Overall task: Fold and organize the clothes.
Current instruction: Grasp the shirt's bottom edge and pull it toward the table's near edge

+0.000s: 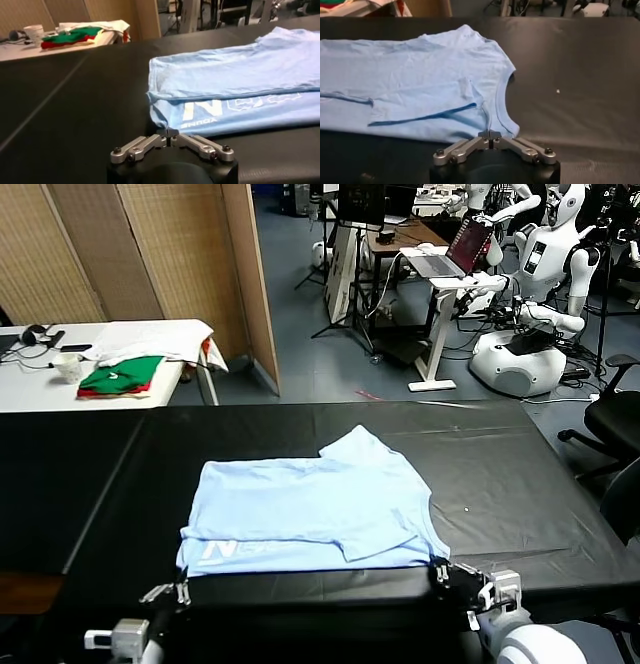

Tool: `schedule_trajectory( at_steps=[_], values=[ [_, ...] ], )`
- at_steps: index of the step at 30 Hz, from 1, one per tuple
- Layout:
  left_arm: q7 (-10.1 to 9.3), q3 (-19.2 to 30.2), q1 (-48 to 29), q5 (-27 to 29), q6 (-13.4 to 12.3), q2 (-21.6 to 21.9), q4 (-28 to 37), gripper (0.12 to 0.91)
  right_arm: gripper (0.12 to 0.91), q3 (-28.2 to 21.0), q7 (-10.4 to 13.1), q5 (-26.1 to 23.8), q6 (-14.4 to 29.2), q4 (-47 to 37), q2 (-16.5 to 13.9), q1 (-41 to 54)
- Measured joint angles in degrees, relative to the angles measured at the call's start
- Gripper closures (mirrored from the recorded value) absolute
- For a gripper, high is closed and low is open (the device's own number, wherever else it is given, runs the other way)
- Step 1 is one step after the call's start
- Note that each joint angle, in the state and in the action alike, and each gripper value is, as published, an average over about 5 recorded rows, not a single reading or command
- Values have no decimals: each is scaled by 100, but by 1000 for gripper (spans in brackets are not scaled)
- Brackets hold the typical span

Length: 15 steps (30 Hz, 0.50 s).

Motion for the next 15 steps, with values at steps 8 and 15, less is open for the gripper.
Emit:
schedule_trajectory(
  at_steps=[8,15],
  values=[
    [60,-253,-86,-451,171,15,-276,134,120,0,51,16,-24,344,-127,454],
    [-347,-180,-1099,-1532,411,398,-4,123,118,-487,207,309,-24,-510,-288,1931]
  ],
)
